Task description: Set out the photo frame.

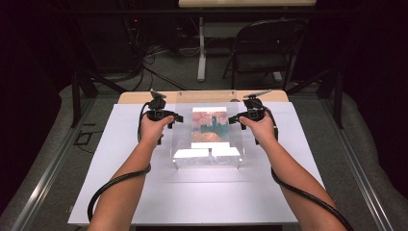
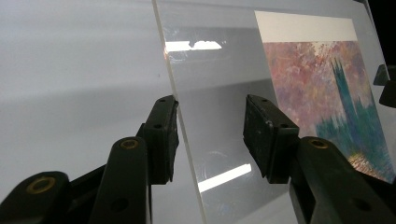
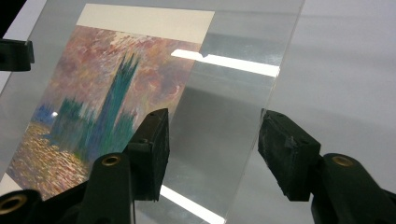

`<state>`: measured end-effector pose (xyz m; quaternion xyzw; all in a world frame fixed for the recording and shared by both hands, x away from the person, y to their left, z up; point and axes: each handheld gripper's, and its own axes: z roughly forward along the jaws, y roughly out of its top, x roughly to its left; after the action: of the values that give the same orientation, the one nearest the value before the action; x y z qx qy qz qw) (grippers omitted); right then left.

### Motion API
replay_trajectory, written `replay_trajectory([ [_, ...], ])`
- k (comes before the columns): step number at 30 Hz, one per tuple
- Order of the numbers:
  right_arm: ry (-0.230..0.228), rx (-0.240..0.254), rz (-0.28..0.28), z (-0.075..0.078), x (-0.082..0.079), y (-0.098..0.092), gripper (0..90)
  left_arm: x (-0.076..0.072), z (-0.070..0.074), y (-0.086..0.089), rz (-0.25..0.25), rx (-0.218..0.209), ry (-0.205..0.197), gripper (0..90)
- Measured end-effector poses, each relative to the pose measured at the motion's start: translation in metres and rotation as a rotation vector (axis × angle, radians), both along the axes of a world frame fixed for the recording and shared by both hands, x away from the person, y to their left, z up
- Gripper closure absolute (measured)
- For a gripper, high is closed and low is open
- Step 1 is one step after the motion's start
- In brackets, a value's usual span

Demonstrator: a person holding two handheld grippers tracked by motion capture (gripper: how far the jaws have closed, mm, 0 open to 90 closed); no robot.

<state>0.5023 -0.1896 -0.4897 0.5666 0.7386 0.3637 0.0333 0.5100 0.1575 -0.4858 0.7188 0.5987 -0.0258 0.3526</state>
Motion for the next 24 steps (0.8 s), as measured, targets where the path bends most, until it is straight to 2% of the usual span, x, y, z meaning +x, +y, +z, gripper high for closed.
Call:
replay_trajectory([
  [19, -0.043, -0.016, 0.018, 0.016, -0.013, -0.003, 47.7, -0.012, 0.016, 0.002, -0.006, 0.001, -0.035, 59.4],
  [24, -0.057, -0.019, 0.023, 0.022, -0.019, -0.004, 49.7, -0.017, 0.023, 0.003, -0.027, 0.009, -0.048, 60.6],
])
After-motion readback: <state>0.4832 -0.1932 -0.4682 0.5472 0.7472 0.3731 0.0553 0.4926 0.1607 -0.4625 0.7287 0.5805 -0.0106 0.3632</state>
